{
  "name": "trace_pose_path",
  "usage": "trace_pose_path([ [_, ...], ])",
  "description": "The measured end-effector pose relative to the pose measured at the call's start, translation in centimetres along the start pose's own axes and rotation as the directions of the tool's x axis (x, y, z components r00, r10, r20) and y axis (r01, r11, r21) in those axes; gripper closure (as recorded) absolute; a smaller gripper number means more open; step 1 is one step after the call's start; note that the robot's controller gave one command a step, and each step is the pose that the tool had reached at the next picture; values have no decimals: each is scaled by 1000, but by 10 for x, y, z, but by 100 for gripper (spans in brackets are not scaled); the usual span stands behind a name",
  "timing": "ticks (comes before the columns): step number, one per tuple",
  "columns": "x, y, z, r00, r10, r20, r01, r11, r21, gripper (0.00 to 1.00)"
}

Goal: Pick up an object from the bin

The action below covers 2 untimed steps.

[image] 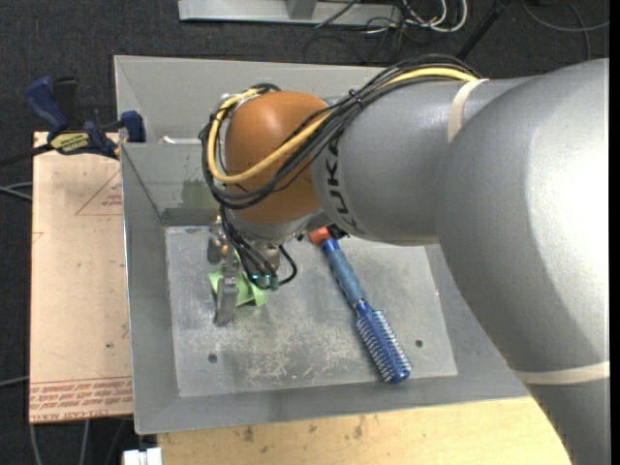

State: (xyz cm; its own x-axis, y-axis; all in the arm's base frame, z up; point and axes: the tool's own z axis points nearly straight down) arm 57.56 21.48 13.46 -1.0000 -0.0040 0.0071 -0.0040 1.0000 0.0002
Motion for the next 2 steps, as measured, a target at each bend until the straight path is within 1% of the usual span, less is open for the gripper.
trace_pose_path([
  [1, -32, -60, 52, 976, -217, 14, 217, 976, 0, 0],
  [2, -31, -61, 54, 977, -213, 12, 213, 977, -1, 100],
])
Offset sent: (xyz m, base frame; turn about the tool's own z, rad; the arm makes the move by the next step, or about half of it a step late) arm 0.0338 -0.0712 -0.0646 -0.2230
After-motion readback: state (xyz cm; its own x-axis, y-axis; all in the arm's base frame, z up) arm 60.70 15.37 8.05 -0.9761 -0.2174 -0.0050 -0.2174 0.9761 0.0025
